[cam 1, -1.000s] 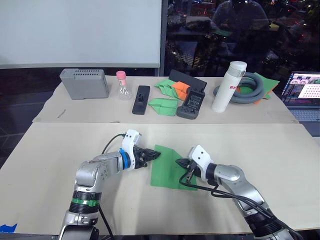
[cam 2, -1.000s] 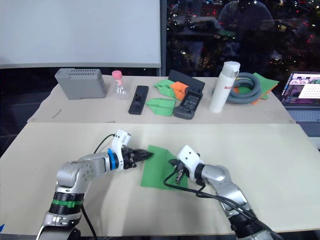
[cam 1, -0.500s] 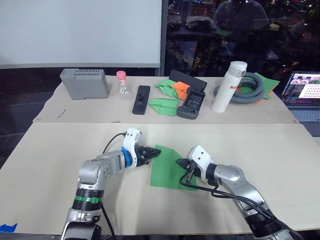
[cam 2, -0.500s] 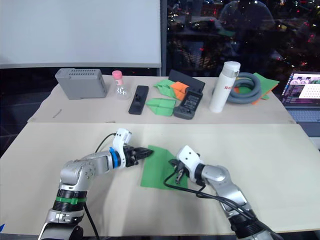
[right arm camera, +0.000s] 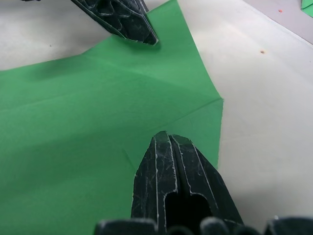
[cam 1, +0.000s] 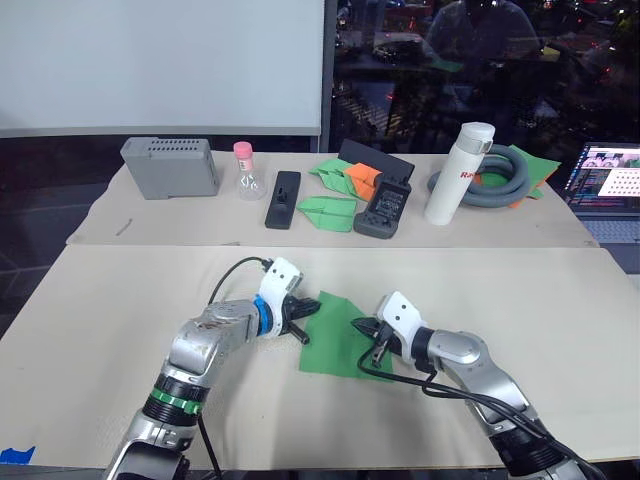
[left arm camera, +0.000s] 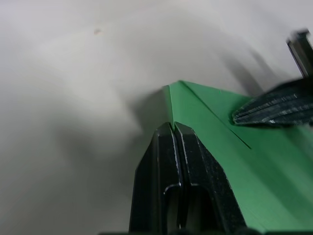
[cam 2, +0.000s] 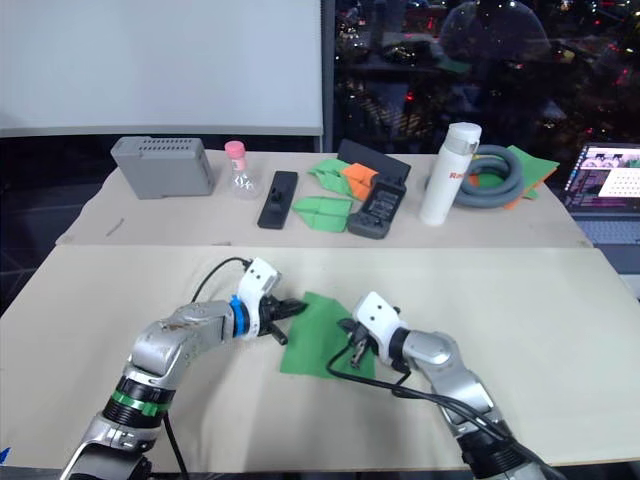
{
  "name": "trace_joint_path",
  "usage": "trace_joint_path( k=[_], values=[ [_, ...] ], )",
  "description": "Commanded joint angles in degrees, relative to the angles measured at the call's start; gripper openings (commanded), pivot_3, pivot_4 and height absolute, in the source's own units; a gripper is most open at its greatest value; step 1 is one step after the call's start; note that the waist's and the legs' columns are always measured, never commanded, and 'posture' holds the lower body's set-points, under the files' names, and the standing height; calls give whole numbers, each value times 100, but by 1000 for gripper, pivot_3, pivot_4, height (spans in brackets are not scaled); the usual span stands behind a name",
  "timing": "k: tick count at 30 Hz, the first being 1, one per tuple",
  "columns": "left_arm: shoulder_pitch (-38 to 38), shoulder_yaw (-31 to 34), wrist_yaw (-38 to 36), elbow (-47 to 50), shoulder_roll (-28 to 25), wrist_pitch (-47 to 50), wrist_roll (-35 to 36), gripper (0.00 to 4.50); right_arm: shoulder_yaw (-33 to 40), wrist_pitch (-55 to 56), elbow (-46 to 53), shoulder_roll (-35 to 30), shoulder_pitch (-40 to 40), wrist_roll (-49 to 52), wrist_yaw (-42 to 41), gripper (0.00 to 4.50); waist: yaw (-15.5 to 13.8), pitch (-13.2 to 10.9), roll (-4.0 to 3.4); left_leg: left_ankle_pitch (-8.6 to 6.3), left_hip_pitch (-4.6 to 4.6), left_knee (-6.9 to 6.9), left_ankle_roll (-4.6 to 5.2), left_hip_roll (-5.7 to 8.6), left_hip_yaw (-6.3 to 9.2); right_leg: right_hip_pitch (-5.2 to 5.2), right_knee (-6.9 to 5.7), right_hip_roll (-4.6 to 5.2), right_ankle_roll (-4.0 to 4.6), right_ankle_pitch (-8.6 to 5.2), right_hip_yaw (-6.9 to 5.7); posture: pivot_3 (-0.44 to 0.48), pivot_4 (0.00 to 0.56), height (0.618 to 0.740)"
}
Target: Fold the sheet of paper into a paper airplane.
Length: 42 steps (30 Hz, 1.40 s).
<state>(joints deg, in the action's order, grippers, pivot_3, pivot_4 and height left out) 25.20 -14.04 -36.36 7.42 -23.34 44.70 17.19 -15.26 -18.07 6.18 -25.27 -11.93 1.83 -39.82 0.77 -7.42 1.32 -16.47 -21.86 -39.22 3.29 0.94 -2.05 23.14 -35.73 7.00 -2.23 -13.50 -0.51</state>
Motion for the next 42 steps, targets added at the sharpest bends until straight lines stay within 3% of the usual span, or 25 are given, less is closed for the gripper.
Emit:
trace_joint_path(
  k=[1, 8, 16, 21, 27, 33, 42],
  values=[
    [85, -558, -341, 272, -166, -701, -444, 17, -256, -263, -248, -36, 226, -167, -29, 0, -4, 0, 0, 1, 2, 4, -1, 1, 0, 0, 2, 3, 1, 0, 0, 0, 150, 740],
    [150, -1205, -732, 331, -398, -1368, -1095, 17, -49, -399, -105, -75, 214, -60, -48, 0, -22, 0, 0, 3, -3, 18, 2, 2, 1, 5, 8, 7, 4, -2, -5, 0, 150, 740],
    [362, -1598, -689, -38, -286, -1751, -1850, 17, 125, -676, 464, -144, 210, 46, -51, 0, -90, -3, -3, 6, -15, 18, 17, 11, 2, 3, 27, -18, 3, -2, -27, 0, 150, 740],
    [346, -1616, -774, -107, -167, -1801, -1971, 17, 563, -945, 732, -23, -93, 402, 72, 0, -151, -12, -8, 8, -26, 15, 24, 11, 0, 4, 40, -43, 2, -1, -26, 0, 150, 740],
    [376, -1618, -861, -148, -105, -1770, -2068, 17, 854, -1187, 320, 152, -772, 703, 108, 0, -147, -27, -13, 12, -40, 11, 29, 21, -1, 13, 40, -50, -2, 1, -27, 0, 150, 740],
    [297, -1576, -845, -75, -76, -1671, -2146, 17, 740, -1060, -216, -155, -1202, 779, -433, 0, -147, -28, -12, 10, -44, 10, 34, 27, -2, 12, 41, -54, -4, 2, -37, 0, 150, 740],
    [173, -1508, -848, 59, -79, -1472, -2113, 17, 537, -864, -357, -133, -1134, 711, -751, 0, -134, -28, -12, 10, -42, 6, 35, 26, -5, 11, 38, -60, -6, 2, -36, 0, 150, 740]
  ],
)
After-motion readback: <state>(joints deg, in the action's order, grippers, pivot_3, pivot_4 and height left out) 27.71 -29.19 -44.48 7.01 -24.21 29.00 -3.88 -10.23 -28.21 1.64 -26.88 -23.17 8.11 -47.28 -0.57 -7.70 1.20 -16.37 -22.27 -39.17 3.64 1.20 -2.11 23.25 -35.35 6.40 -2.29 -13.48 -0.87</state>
